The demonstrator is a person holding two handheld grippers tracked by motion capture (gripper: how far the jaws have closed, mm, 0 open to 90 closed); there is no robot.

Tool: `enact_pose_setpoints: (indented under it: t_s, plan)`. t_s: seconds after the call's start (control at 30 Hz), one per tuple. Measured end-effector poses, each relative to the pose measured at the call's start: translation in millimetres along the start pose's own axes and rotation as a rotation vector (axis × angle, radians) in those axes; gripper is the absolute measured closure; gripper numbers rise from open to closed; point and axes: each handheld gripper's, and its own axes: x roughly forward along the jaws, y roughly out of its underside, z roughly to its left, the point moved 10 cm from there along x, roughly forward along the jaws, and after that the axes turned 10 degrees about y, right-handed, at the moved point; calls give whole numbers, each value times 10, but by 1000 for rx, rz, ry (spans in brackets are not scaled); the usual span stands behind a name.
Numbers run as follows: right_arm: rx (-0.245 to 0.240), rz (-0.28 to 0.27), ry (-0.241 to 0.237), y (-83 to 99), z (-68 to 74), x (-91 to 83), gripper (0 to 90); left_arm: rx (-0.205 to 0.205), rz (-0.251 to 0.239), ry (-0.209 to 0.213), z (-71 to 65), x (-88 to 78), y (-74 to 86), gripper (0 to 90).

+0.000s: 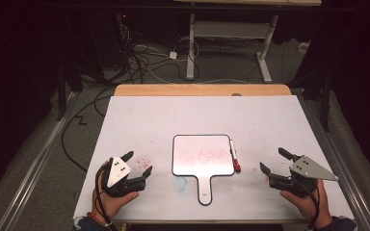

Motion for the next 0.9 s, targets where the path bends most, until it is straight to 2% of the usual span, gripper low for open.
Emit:
enact_pose_setpoints:
  t_s: [0.1,0.27,0.3,0.43,0.53,0.57,0.7,0.77,0.8,0.83,0.9]
  plan:
    - [3,2,-5,25,-7,-2,220,11,43,15,-20,102,54,208]
    - [1,12,1,46,-12,-15,219,21,51,46,-62,132,67,207]
    - [-12,9,3,39,-19,-17,218,28,56,48,-69,135,69,207]
    - [-4,17,11,38,-24,-24,215,44,73,61,-107,163,80,202]
    - [-7,22,11,30,-27,3,218,52,87,70,-116,188,100,203]
    - [-22,30,12,21,-34,44,221,49,97,72,-107,205,113,202]
    - [-20,65,-55,17,10,129,221,46,107,70,-106,231,132,202]
    - [-14,98,-108,8,51,176,253,49,118,74,-113,243,145,202]
    - [-14,98,-108,8,51,176,253,54,122,74,-115,249,150,202]
    - [-10,150,-130,6,67,250,295,57,128,73,-116,253,156,202]
    - [-2,169,-144,-5,78,290,307,57,133,74,-123,263,166,203]
